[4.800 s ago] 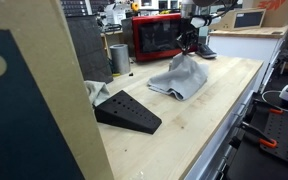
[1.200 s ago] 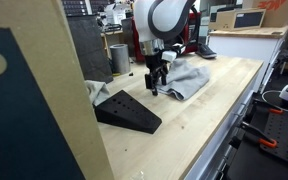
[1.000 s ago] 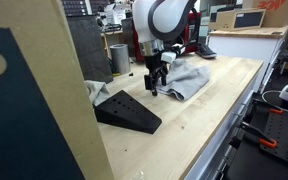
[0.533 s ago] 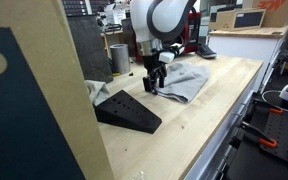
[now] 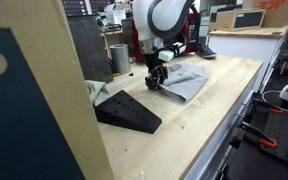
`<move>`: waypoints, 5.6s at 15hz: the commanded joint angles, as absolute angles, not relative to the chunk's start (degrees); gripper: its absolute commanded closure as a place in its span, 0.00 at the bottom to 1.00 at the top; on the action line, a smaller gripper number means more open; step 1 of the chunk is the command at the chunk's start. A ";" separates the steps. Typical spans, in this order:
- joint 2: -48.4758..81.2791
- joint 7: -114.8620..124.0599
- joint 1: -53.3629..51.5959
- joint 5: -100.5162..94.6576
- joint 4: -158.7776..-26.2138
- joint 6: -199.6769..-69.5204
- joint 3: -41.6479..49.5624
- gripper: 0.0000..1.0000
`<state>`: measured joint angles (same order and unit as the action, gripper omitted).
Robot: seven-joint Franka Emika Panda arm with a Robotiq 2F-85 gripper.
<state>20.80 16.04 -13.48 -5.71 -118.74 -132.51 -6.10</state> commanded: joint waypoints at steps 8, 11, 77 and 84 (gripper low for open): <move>10.81 1.31 -4.46 16.69 -120.52 -125.50 -7.46 1.00; 8.74 -3.17 -1.84 21.58 -120.52 -120.84 -6.39 1.00; 14.74 -14.67 2.52 -0.90 -121.92 -113.32 -0.75 0.00; 7.89 -8.71 1.79 -11.61 -126.25 -114.18 1.64 0.00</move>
<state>13.40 -12.28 2.74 -6.39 -122.31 -112.24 0.62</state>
